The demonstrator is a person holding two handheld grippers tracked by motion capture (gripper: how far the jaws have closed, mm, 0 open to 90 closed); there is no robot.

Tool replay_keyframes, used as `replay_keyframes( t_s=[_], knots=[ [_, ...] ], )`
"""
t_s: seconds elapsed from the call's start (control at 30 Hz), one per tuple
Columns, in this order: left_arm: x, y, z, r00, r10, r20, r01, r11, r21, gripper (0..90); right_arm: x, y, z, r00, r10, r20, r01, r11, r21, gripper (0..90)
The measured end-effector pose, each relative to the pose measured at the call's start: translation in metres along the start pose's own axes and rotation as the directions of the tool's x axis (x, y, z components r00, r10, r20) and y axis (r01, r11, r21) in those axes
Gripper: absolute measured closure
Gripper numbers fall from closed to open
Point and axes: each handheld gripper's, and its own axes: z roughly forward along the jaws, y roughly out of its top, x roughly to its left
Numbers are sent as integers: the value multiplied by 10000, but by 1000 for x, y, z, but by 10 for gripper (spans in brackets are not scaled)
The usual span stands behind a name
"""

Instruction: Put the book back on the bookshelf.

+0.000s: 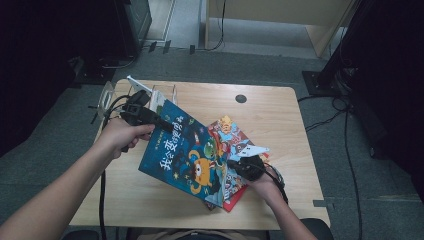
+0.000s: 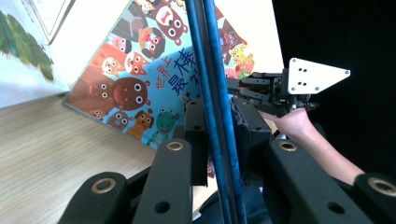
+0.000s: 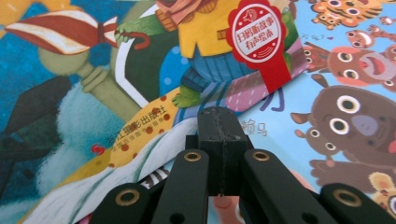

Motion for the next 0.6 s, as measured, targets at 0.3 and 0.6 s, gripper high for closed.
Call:
replay_keyframes(
  t_s=[0.3,0.6],
  knots=[
    [-7,-7,2,9995,81,-315,-76,9998,164,671,6,-2,-2,9999,-121,-81,121,9999,60,900],
    [-12,-12,12,9983,585,-30,-582,9968,552,757,7,-2,-1,10000,-43,-66,43,10000,5,900]
  ],
)
